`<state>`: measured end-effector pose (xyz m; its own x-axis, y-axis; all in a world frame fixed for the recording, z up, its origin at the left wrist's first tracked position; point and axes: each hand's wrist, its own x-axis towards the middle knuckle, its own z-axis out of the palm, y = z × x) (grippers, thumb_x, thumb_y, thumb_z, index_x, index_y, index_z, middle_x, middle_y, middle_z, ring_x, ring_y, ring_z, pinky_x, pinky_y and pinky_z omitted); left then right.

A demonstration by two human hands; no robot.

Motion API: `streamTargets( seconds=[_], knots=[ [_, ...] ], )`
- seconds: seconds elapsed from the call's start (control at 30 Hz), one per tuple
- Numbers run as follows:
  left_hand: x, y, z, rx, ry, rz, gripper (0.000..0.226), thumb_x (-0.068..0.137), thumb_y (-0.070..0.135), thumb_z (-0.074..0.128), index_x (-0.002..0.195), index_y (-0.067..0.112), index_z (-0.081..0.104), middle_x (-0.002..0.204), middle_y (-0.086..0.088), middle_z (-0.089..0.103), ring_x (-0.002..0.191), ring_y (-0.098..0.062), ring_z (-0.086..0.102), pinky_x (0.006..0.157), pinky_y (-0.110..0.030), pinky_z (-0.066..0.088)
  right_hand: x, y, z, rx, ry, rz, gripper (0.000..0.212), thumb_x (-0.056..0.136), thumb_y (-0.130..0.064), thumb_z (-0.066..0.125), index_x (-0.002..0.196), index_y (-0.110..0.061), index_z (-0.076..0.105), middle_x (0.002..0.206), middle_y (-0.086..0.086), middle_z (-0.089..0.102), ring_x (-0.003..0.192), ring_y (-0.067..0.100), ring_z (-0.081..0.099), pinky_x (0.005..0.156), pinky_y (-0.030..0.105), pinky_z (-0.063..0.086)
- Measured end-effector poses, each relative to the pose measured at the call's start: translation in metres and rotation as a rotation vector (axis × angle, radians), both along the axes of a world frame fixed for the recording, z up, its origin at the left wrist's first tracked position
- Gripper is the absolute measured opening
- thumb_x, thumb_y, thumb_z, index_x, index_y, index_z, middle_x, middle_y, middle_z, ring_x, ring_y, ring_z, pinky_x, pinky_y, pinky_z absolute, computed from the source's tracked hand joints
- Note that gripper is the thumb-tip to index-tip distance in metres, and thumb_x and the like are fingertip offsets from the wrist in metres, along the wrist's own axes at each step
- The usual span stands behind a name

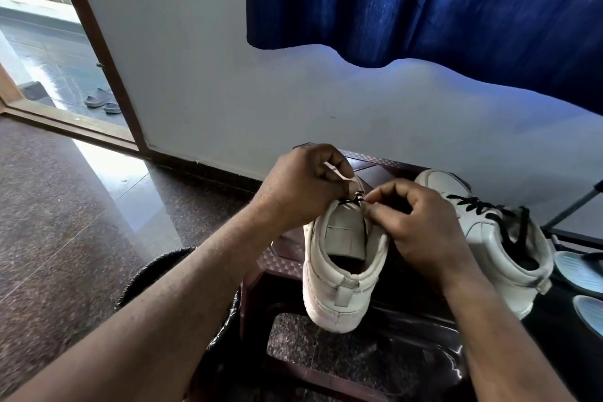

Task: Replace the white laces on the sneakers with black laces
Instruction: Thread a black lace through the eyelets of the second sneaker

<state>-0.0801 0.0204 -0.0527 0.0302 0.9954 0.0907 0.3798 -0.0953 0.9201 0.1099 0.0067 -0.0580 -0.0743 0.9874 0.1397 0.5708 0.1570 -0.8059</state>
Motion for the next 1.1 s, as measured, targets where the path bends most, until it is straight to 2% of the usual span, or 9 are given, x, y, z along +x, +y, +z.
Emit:
streamTargets(
  seconds=[0.1,0.2,0.27,0.4,0.5,0.57,0.7,0.93,1.1],
  knots=[
    [0.002,0.0,0.0,-0.061,-0.016,-0.018,0.018,0.081,0.014,0.084,0.088,0.022,0.07,0.078,0.001,0.078,0.069,-0.018,0.068,0.067,-0.034,0.052,-0.004,0.003,-0.011,0.055,0.073,-0.173,0.012,0.083,-0.023,0.072,0.072,-0.023,0.078,0.07,-0.013,0.074,0.072,0.002,0.066,0.062,0.013,0.045],
    [0.006,0.001,0.0,-0.09,-0.016,-0.012,0.016,0.079,0.012,0.084,0.085,0.02,0.071,0.077,0.001,0.078,0.065,-0.013,0.064,0.064,-0.031,0.049,-0.007,0.003,-0.017,0.014,0.204,-0.276,0.026,0.07,-0.033,0.062,0.065,-0.01,0.072,0.062,0.005,0.067,0.062,0.011,0.056,0.058,0.024,0.041],
    [0.009,0.001,0.0,-0.067,-0.012,0.011,0.017,0.079,0.011,0.085,0.081,0.02,0.07,0.071,0.005,0.075,0.059,-0.008,0.06,0.058,-0.022,0.046,-0.009,0.003,-0.02,-0.003,0.291,-0.301,0.031,0.07,-0.032,0.063,0.063,-0.002,0.067,0.064,0.017,0.062,0.061,0.011,0.048,0.06,0.031,0.04],
    [0.013,0.0,0.0,0.044,0.032,0.026,0.024,0.078,0.011,0.087,0.077,0.022,0.066,0.065,0.011,0.067,0.055,0.001,0.054,0.056,-0.016,0.042,-0.013,0.004,-0.023,-0.024,0.451,-0.323,0.035,0.082,-0.012,0.07,0.054,-0.002,0.05,0.056,0.006,0.044,0.062,0.015,0.039,0.06,0.036,0.036],
    [0.015,0.0,-0.001,0.097,0.073,0.009,0.027,0.076,0.015,0.09,0.077,0.022,0.064,0.068,0.01,0.068,0.056,0.002,0.053,0.059,-0.018,0.043,-0.016,0.004,-0.026,-0.006,0.496,-0.35,0.037,0.083,-0.01,0.068,0.054,-0.003,0.046,0.057,0.004,0.041,0.06,0.014,0.036,0.057,0.033,0.033],
    [0.017,0.001,-0.003,0.103,0.104,-0.002,0.029,0.074,0.017,0.091,0.075,0.024,0.062,0.068,0.011,0.069,0.054,0.002,0.053,0.06,-0.02,0.043,-0.02,0.002,-0.025,0.011,0.495,-0.365,0.042,0.084,-0.011,0.068,0.05,-0.011,0.043,0.053,-0.001,0.039,0.056,0.011,0.033,0.052,0.029,0.031],
    [0.024,0.001,-0.008,0.141,0.181,0.036,0.034,0.074,0.018,0.09,0.071,0.025,0.057,0.059,0.018,0.061,0.051,0.004,0.05,0.054,-0.015,0.036,-0.023,0.0,-0.024,0.03,0.513,-0.378,0.054,0.085,-0.01,0.067,0.043,-0.018,0.034,0.046,-0.009,0.03,0.05,0.009,0.026,0.046,0.024,0.026],
    [0.026,-0.001,-0.011,0.226,0.231,0.144,0.041,0.073,0.023,0.088,0.067,0.028,0.048,0.058,0.013,0.055,0.054,-0.005,0.045,0.051,-0.016,0.033,-0.024,-0.001,-0.026,0.037,0.493,-0.397,0.054,0.084,-0.013,0.069,0.039,-0.018,0.039,0.044,-0.011,0.031,0.049,0.009,0.028,0.047,0.023,0.027],
    [0.03,-0.003,-0.008,0.215,0.257,0.118,0.042,0.073,0.022,0.088,0.067,0.026,0.047,0.055,0.013,0.051,0.053,-0.002,0.045,0.051,-0.014,0.033,-0.024,-0.001,-0.026,0.06,0.476,-0.409,0.052,0.084,-0.012,0.071,0.041,-0.017,0.043,0.042,-0.01,0.033,0.048,0.01,0.031,0.048,0.022,0.029]
  ],
)
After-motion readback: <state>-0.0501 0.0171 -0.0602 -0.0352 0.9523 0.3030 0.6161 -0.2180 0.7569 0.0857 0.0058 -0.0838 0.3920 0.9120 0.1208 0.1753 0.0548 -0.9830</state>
